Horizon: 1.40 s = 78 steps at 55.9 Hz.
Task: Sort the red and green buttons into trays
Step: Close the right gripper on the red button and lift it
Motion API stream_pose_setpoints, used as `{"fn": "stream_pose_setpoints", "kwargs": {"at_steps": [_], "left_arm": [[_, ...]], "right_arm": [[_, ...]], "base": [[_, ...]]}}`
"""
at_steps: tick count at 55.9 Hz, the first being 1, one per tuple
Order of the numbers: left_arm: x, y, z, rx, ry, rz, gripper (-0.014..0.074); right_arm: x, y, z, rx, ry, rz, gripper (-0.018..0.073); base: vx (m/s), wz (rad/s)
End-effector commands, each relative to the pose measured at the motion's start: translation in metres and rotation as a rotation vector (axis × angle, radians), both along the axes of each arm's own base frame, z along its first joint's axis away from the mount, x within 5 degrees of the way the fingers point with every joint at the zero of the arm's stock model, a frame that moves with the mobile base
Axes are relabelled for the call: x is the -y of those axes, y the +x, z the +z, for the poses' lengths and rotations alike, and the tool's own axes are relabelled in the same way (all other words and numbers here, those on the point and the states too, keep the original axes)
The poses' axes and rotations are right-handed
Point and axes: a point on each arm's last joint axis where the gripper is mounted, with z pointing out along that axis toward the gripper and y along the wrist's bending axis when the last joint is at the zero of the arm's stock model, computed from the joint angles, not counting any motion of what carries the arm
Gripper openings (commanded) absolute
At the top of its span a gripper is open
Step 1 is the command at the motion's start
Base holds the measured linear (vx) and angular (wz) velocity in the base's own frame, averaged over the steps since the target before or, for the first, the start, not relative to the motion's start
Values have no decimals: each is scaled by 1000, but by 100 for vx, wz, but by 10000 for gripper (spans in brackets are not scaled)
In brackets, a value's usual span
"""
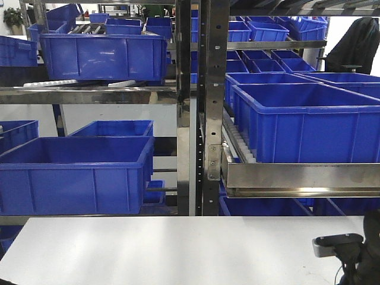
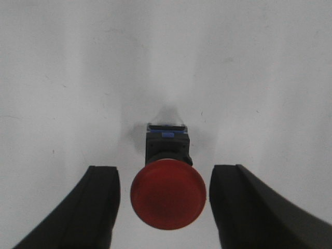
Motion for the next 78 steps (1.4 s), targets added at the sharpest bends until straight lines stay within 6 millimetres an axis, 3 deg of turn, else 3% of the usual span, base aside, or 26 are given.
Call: {"fn": "stream_pose_setpoints", "kwargs": {"at_steps": [1,21,59,67,78], "left_arm": [[1,6,21,120,-7,3,-6],[1,6,21,123,-7,3,-6],[1,7,22,141,-8,3,-6],[1,8,22,143,-8,3,-6],[1,8,22,145,-8,3,-6]], "right_arm": [[0,6,11,51,-2,8,457],[0,11,-18,-39,-3,7,457],[0,11,-33,-104,-5,-2,453],[0,10,-33,-116,-5,-4,403],[0,8,-33,-147,-8,-4,246]], "base": [[0,0],[0,0],[0,0],[0,0],[0,0]]}}
